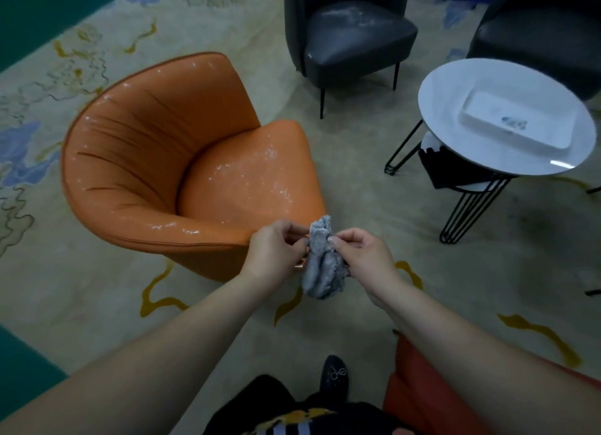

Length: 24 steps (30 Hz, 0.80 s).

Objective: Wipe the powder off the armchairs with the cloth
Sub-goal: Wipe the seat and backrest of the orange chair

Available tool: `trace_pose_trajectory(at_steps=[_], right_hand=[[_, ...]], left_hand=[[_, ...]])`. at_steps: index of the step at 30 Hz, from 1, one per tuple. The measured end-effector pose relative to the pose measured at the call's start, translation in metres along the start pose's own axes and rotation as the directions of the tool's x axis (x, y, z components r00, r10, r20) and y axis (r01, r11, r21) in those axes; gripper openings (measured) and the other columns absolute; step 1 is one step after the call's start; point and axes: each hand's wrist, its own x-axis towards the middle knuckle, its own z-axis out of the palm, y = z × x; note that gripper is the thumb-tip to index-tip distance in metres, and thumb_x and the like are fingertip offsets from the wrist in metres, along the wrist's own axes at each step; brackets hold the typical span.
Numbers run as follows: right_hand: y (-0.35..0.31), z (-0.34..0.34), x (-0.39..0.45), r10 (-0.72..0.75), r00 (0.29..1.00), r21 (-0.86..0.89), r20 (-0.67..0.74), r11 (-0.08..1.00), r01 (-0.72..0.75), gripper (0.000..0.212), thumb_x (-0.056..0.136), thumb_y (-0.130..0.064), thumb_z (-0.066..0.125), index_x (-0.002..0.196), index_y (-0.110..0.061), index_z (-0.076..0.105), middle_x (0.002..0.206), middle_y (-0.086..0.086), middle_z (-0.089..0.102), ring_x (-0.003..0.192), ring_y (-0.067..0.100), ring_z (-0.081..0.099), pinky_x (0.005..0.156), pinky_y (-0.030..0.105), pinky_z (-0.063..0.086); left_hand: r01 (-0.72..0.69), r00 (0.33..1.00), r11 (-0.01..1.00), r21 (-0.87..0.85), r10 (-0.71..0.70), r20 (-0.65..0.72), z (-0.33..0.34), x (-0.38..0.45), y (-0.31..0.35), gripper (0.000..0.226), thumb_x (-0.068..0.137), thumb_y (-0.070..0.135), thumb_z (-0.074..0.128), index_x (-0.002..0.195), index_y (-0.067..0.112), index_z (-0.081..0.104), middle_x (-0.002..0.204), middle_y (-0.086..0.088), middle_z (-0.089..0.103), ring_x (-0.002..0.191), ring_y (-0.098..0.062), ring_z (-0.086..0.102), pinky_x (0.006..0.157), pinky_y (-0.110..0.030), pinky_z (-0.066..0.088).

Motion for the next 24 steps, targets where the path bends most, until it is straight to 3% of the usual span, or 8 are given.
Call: trace_pose_trajectory(at_steps=[3, 5, 8, 10, 12, 16, 21, 24], right_hand=[[-0.007, -0.005, 0.018, -0.016, 0.999, 0.0, -0.03, 1.0, 0.016, 0.018, 0.081, -0.011, 0.074, 0.068, -0.019, 0.065, 0.064, -0.004, 0.067, 0.063, 0.012, 0.059, 0.064, 0.032, 0.049], [-0.013, -0.006, 0.026, 0.016, 1.0, 0.016, -0.026, 1.0, -0.016, 0.019, 0.081, -0.011, 0.074, 0.066, -0.019, 0.065, 0.061, -0.008, 0.064, 0.059, 0.009, 0.056, 0.06, 0.027, 0.046], [-0.021, -0.008, 0.044, 0.047, 0.998, 0.057, 0.045, 0.997, -0.05, 0.018, 0.085, -0.009, 0.07, 0.07, -0.018, 0.067, 0.066, -0.004, 0.065, 0.064, 0.012, 0.057, 0.065, 0.028, 0.047], [-0.026, -0.011, 0.059, 0.037, 0.998, 0.066, 0.058, 0.997, -0.041, 0.018, 0.089, -0.008, 0.065, 0.074, -0.018, 0.066, 0.069, -0.002, 0.065, 0.066, 0.012, 0.057, 0.064, 0.026, 0.047], [-0.032, -0.012, 0.076, 0.042, 0.998, 0.101, 0.039, 0.994, -0.046, 0.019, 0.093, -0.007, 0.059, 0.077, -0.016, 0.063, 0.067, -0.003, 0.063, 0.06, 0.008, 0.055, 0.059, 0.023, 0.045], [-0.05, -0.009, 0.113, 0.103, 0.995, 0.133, 0.014, 0.986, -0.104, 0.021, 0.097, -0.006, 0.05, 0.079, -0.016, 0.052, 0.055, -0.007, 0.056, 0.045, 0.002, 0.05, 0.05, 0.024, 0.042], [-0.075, 0.005, 0.162, 0.124, 0.992, 0.13, -0.028, 0.984, -0.12, 0.014, 0.097, -0.01, 0.053, 0.084, -0.015, 0.055, 0.074, 0.004, 0.061, 0.061, 0.012, 0.055, 0.057, 0.027, 0.045], [-0.086, 0.02, 0.185, 0.148, 0.989, 0.154, 0.003, 0.977, -0.147, 0.008, 0.098, -0.014, 0.053, 0.091, -0.016, 0.056, 0.085, 0.005, 0.063, 0.07, 0.013, 0.059, 0.063, 0.028, 0.049]], left_hand=[[0.046, 0.997, 0.996, -0.077, -0.041, 0.066, 0.006, 0.012, 0.008, 0.026, 0.074, 0.031, 0.081, 0.093, 0.018, 0.07, 0.084, 0.004, 0.073, 0.077, -0.01, 0.069, 0.074, -0.033, 0.058], [0.027, 0.995, 0.999, -0.032, -0.024, 0.098, 0.011, 0.02, 0.014, 0.035, 0.07, 0.036, 0.083, 0.098, 0.019, 0.068, 0.088, 0.007, 0.072, 0.081, -0.006, 0.067, 0.073, -0.024, 0.056], [0.059, 0.998, 0.998, -0.016, -0.059, 0.024, 0.018, 0.042, 0.021, 0.029, 0.071, 0.034, 0.083, 0.088, 0.02, 0.064, 0.081, 0.007, 0.068, 0.076, -0.007, 0.065, 0.065, -0.022, 0.052], [0.166, 0.986, 0.966, -0.199, -0.159, 0.052, 0.018, 0.061, 0.024, 0.02, 0.077, 0.021, 0.079, 0.08, 0.015, 0.06, 0.077, -0.001, 0.066, 0.069, -0.014, 0.065, 0.06, -0.026, 0.054], [0.281, 0.959, 0.872, -0.402, -0.242, 0.147, 0.014, 0.079, 0.026, 0.015, 0.085, 0.007, 0.07, 0.077, 0.01, 0.057, 0.078, -0.008, 0.063, 0.066, -0.015, 0.064, 0.057, -0.026, 0.056], [0.359, 0.931, 0.782, -0.509, -0.263, 0.253, -0.007, 0.12, 0.023, 0.017, 0.094, 0.007, 0.056, 0.078, 0.01, 0.053, 0.075, -0.008, 0.063, 0.067, -0.018, 0.063, 0.063, -0.03, 0.055], [0.449, 0.888, 0.649, -0.614, -0.245, 0.39, -0.029, 0.164, 0.023, 0.023, 0.099, 0.01, 0.047, 0.076, 0.014, 0.049, 0.06, 0.0, 0.062, 0.053, -0.012, 0.059, 0.054, -0.027, 0.054], [0.424, 0.902, 0.689, -0.588, -0.259, 0.346, -0.04, 0.188, 0.028, 0.022, 0.1, 0.012, 0.047, 0.078, 0.014, 0.049, 0.063, -0.001, 0.062, 0.053, -0.012, 0.058, 0.051, -0.026, 0.053]])
